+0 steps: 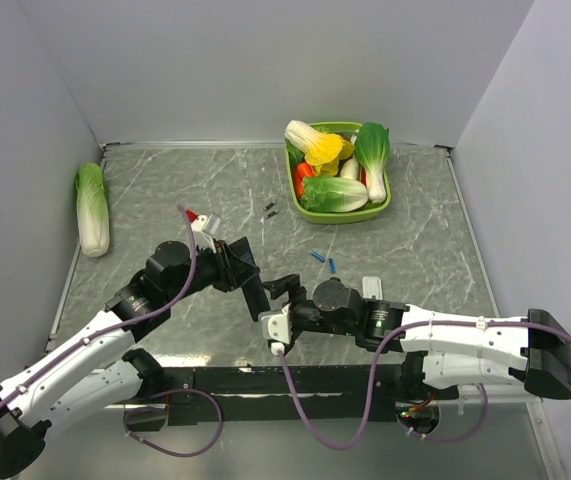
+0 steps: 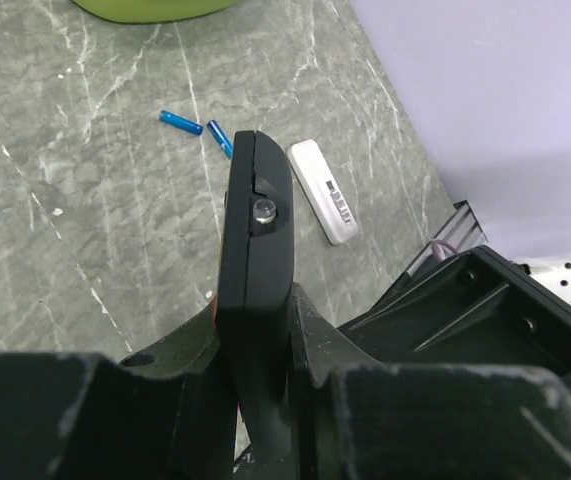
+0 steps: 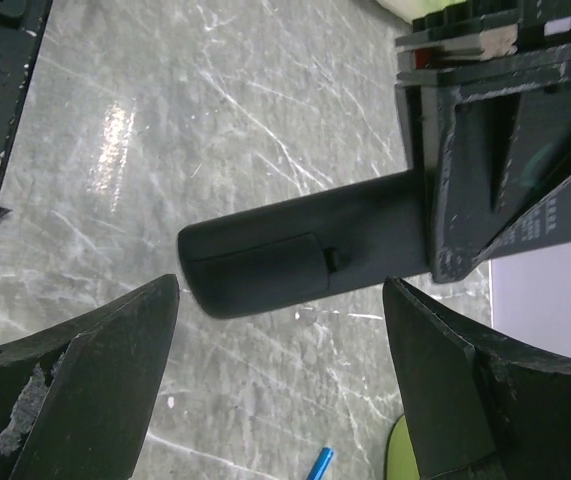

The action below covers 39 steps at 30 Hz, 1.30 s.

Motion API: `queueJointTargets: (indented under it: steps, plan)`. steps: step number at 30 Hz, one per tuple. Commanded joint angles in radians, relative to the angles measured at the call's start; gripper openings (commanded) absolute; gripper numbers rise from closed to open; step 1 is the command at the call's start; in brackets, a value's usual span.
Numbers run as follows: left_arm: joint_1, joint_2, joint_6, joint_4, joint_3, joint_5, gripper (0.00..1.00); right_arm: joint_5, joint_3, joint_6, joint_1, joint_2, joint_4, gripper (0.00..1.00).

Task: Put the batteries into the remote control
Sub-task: Remove the battery cover from the remote control.

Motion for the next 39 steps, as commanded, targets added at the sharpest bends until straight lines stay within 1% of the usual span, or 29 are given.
queueJointTargets:
  steps: [1,5,11,24,39]
  plan:
    - [0.003,0.000,-0.036,0.047,0.052,0.029,0.01,-0.039,0.067,-0.024,0.010,0.013,0.002,0.90]
    - [0.003,0.002,-0.041,0.048,0.054,0.032,0.01,-0.080,0.093,-0.015,0.014,0.021,-0.043,0.90]
    - [0.003,-0.001,-0.053,0.038,0.066,0.012,0.01,-0.099,0.105,-0.005,0.011,0.046,-0.077,0.90]
    - [0.004,0.005,-0.088,0.035,0.069,0.017,0.01,0.008,0.062,-0.004,0.011,0.058,-0.023,0.90]
    - [0.023,-0.027,-0.146,0.035,0.063,-0.020,0.01,0.007,0.044,0.033,0.011,0.061,-0.052,0.86]
